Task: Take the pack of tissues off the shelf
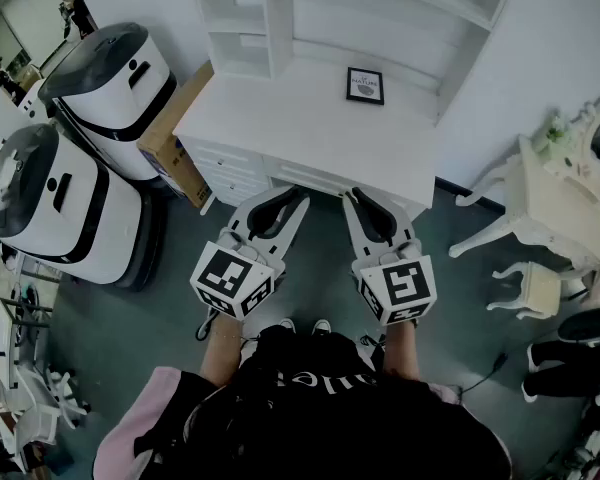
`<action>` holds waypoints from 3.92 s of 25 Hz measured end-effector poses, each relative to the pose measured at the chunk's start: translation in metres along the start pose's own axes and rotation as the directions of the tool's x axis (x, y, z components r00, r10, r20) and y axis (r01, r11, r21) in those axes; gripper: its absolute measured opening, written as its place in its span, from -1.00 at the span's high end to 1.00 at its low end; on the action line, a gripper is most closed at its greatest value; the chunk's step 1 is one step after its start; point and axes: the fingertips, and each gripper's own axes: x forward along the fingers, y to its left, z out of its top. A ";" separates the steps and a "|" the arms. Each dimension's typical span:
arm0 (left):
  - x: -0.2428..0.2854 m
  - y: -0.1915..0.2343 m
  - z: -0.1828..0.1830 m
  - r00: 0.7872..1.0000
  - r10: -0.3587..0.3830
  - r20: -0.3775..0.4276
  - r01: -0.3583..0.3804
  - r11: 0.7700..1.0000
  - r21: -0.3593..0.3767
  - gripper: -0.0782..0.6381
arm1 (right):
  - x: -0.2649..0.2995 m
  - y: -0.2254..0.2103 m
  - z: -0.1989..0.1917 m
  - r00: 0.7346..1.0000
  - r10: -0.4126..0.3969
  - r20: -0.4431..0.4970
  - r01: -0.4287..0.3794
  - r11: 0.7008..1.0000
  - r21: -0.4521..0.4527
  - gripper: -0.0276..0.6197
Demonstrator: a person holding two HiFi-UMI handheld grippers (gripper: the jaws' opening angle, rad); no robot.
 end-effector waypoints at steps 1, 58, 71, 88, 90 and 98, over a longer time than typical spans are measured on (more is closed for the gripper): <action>0.001 0.001 0.000 1.000 0.003 -0.001 -0.003 1.000 -0.005 0.58 | 0.000 -0.001 0.000 1.000 0.001 -0.001 -0.001 1.000 0.001 0.70; 0.104 0.122 -0.037 0.998 0.002 -0.059 -0.003 1.000 -0.027 0.59 | 0.149 -0.091 -0.034 0.999 -0.009 -0.036 0.012 0.997 0.077 0.72; 0.122 0.256 -0.025 0.994 -0.109 -0.012 0.108 0.993 -0.039 0.58 | 0.282 -0.078 -0.018 0.992 -0.110 -0.066 0.114 0.992 0.060 0.72; 0.149 0.304 -0.031 0.983 -0.184 0.018 0.184 0.978 -0.102 0.58 | 0.324 -0.093 -0.016 0.974 -0.188 -0.123 0.192 0.981 0.024 0.72; 0.155 0.308 -0.031 0.983 -0.184 0.016 0.184 0.978 -0.097 0.59 | 0.327 -0.100 -0.014 0.973 -0.195 -0.119 0.200 0.980 0.025 0.72; 0.194 0.324 -0.022 0.983 -0.182 0.013 0.183 0.982 -0.044 0.58 | 0.343 -0.139 -0.008 0.974 -0.209 -0.092 0.212 0.977 0.027 0.72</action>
